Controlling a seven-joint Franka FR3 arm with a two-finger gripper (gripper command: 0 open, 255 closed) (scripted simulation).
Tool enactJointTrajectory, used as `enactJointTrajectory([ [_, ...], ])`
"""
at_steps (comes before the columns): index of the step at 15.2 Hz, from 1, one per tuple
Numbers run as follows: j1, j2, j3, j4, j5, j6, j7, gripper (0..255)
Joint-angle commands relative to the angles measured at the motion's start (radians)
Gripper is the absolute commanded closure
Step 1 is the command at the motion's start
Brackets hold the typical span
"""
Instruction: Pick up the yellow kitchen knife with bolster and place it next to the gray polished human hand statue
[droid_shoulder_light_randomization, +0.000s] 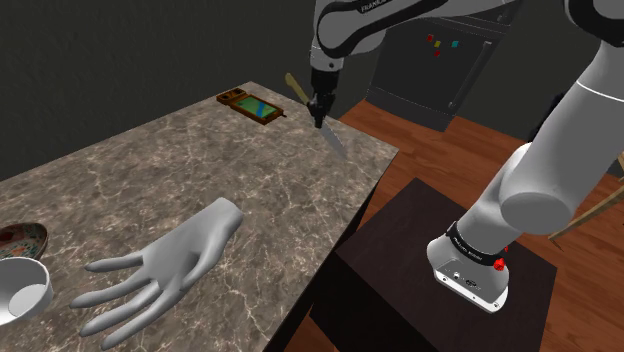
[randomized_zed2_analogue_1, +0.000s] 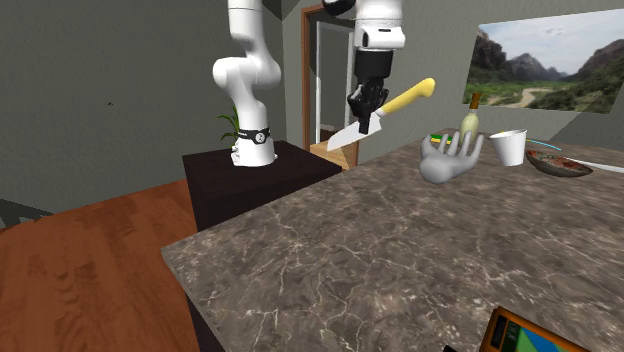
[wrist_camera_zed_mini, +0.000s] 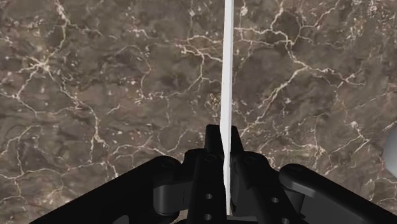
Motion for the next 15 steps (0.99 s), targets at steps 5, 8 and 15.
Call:
enactJointTrajectory([
  [5, 0.072, -0.082, 0.067, -0.110, 0.017, 0.038, 0.129, 255],
  [8, 0.109, -0.115, 0.104, -0.150, 0.030, 0.052, 0.194, 255],
  [15, 0.185, -0.149, 0.187, -0.208, 0.059, 0.090, 0.332, 255],
])
